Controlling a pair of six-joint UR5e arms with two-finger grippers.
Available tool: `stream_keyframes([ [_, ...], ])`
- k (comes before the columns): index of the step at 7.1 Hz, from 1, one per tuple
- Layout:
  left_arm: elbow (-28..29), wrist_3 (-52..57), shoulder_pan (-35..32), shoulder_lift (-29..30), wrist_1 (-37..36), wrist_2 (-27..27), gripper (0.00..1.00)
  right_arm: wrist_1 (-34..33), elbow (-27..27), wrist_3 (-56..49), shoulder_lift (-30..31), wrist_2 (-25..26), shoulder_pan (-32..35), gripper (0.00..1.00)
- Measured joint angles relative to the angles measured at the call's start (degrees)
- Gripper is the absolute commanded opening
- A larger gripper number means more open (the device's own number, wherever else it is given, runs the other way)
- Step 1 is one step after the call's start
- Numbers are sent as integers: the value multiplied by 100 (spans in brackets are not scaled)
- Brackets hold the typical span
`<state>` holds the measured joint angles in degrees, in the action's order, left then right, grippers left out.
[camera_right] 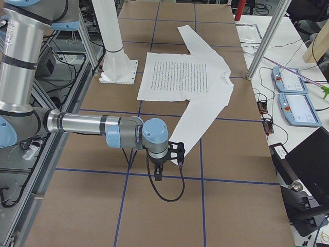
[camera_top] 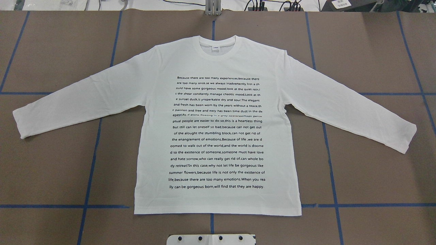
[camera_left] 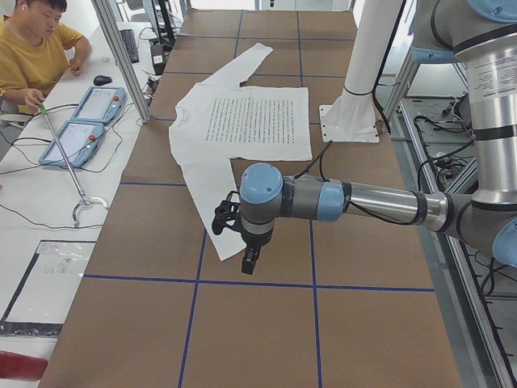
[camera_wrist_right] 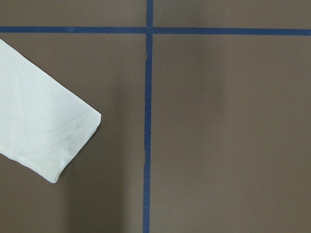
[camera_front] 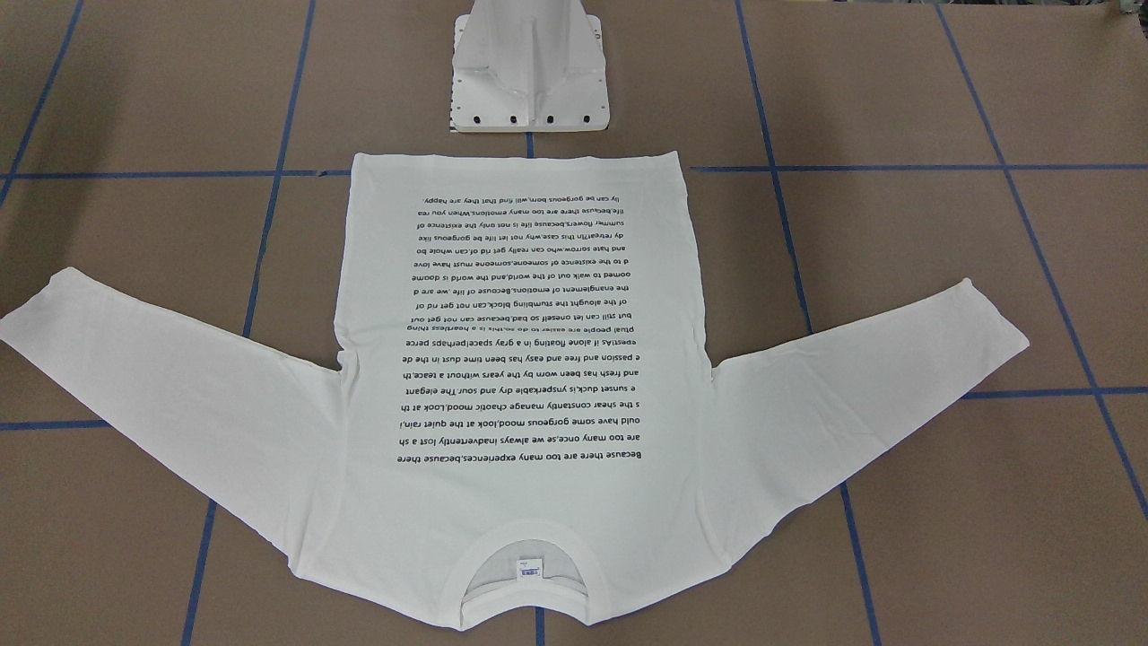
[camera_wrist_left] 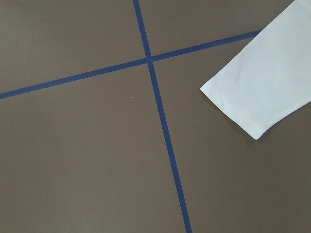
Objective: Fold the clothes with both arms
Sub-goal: 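Reach the right gripper to the sleeve cuff nearest it and grasp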
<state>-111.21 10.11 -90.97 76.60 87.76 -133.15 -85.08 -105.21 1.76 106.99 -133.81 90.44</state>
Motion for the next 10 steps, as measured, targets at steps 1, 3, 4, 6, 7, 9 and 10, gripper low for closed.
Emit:
stream_keyframes([
  [1, -12, 1, 0, 5, 28, 0, 100, 9, -3, 1, 3, -3, 0, 100],
  [3, -183, 8, 0, 14, 132, 6, 100, 65, -67, 8, -11, -35, -1, 100],
  [4, -364, -2, 2, 23, 169, 6, 100, 198, -119, 16, -51, -70, -1, 100],
  [6, -617, -135, 3, 271, 409, 3, 100, 1023, -149, 81, -130, -174, 0, 100],
  [7, -618, -201, 1, 532, 713, 4, 100, 1463, -93, 144, -191, -202, 0, 100],
  [9, -402, -236, 0, 743, 1555, -5, 100, 1874, 34, 357, -285, -313, 3, 100],
  [10, -295, -242, -3, 768, 1784, -9, 100, 2194, 118, 532, -298, -334, -52, 100],
])
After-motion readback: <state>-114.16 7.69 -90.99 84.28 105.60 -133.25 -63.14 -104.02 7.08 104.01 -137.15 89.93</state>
